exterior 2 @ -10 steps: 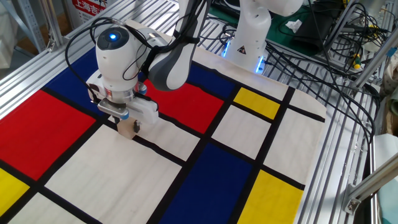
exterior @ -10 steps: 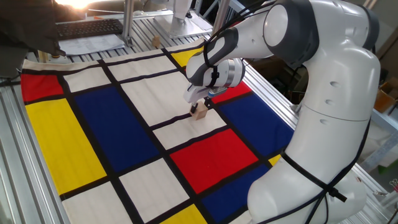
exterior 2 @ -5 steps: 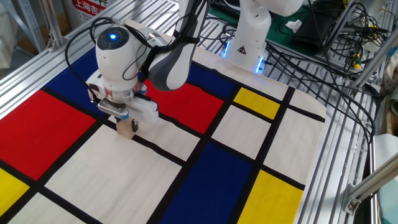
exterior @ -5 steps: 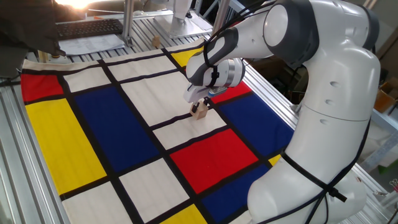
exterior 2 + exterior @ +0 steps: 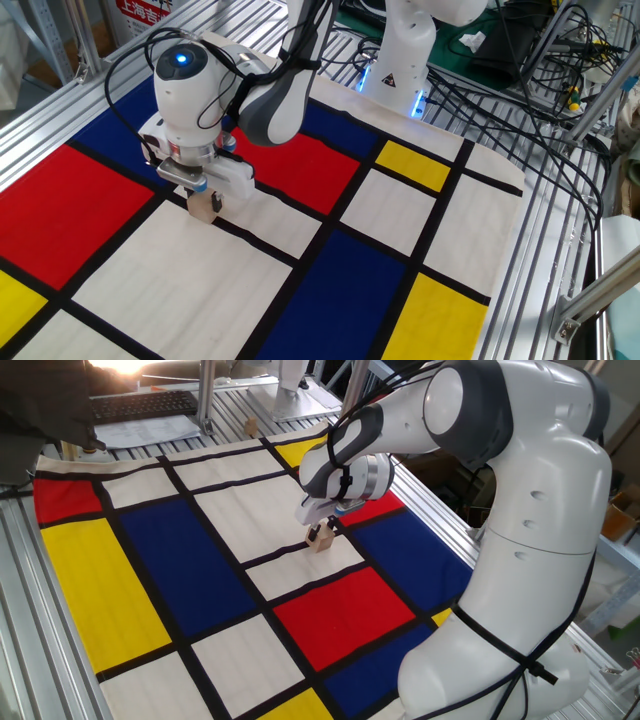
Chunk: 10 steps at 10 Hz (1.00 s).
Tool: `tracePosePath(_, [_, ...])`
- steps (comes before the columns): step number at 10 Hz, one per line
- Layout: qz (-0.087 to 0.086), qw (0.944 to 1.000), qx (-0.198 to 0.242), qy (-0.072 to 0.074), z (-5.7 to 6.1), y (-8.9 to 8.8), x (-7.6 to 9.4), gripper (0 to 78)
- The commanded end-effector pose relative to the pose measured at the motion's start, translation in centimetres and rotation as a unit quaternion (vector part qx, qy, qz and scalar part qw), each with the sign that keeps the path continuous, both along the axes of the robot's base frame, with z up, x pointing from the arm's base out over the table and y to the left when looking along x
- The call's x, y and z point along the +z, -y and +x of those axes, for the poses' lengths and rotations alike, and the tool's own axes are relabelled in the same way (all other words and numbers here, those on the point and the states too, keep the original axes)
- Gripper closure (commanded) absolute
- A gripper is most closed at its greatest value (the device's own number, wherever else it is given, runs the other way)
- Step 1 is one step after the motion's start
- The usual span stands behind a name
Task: Pick up the small block on the left and move it to the right
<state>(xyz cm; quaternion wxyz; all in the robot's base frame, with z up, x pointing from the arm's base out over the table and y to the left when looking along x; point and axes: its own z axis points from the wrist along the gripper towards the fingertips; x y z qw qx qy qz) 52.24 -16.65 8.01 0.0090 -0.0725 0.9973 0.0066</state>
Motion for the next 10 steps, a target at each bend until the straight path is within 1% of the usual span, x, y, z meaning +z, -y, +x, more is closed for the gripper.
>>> tracePosePath(1, [0.007, 0.9999, -0.010, -0.001, 0.6, 0.0, 2.2, 76.4])
tracePosePath(4, [0.008, 0.9999, -0.013, 0.000, 0.7, -0.2, 2.4, 76.4])
tracePosePath(6, [0.009, 0.9998, -0.018, 0.001, 1.0, -1.2, 2.7, 76.4])
tracePosePath(7, [0.010, 0.9998, -0.020, 0.001, 1.3, -2.1, 3.1, 76.4])
tracePosePath(9, [0.009, 0.9997, -0.023, 0.001, 1.6, -4.2, 4.4, 76.4])
tracePosePath(10, [0.009, 0.9997, -0.024, 0.000, 1.4, -6.2, 5.0, 76.4])
